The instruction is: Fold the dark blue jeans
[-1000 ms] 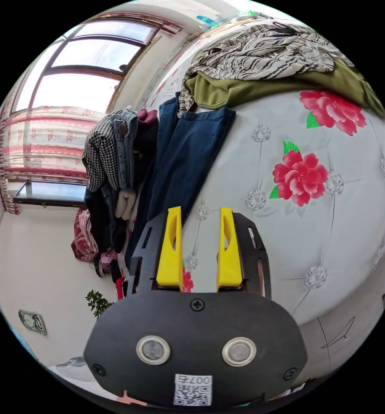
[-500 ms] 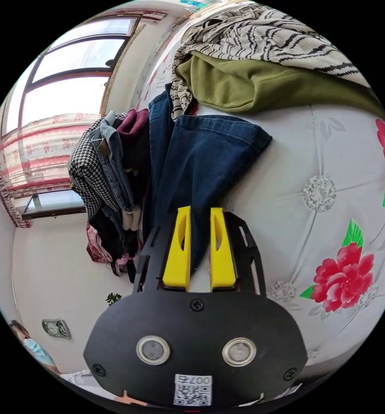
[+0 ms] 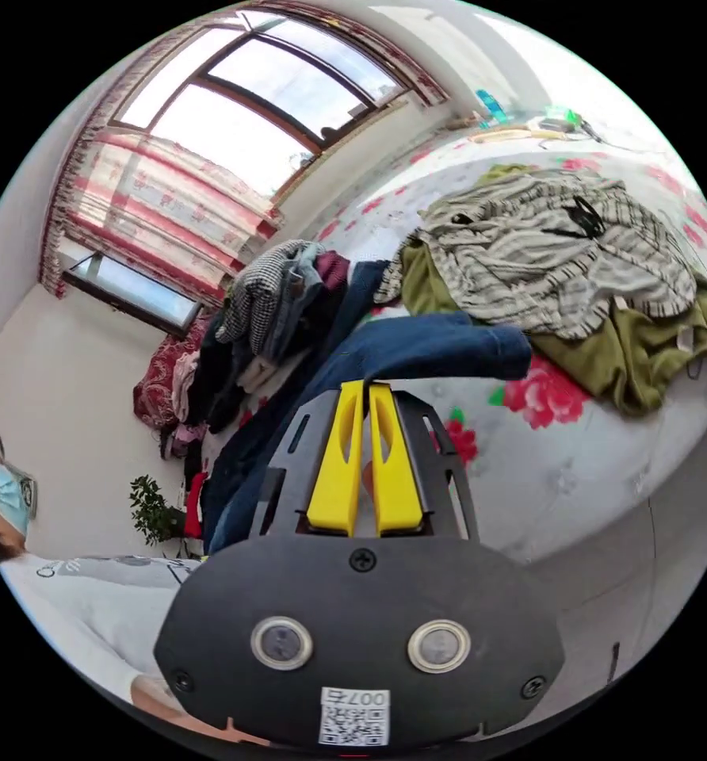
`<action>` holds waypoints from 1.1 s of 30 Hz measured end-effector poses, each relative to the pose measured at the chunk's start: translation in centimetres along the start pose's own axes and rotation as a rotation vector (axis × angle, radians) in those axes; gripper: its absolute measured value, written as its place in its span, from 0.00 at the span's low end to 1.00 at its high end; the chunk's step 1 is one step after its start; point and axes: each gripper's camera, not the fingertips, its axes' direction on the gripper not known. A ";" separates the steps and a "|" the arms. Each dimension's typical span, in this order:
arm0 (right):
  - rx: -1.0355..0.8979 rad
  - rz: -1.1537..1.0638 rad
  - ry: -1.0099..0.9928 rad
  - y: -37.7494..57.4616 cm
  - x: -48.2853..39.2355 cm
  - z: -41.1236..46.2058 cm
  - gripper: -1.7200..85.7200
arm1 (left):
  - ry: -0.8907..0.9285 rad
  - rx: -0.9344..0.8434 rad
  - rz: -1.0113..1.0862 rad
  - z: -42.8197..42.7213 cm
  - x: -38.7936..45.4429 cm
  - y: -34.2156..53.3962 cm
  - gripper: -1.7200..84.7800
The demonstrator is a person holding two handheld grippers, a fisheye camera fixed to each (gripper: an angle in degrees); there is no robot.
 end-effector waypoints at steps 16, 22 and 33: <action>0.145 -0.299 -0.301 0.2 -9.3 -3.7 0.02 | -0.035 0.173 0.319 -5.6 12.2 -7.0 0.02; 0.029 -0.283 -0.074 5.1 -4.4 -4.9 0.02 | -0.168 0.030 0.295 -4.1 10.0 -2.3 0.03; 0.018 -0.025 0.195 4.1 1.2 -1.0 0.07 | -0.334 0.043 0.011 -0.6 7.3 4.4 0.08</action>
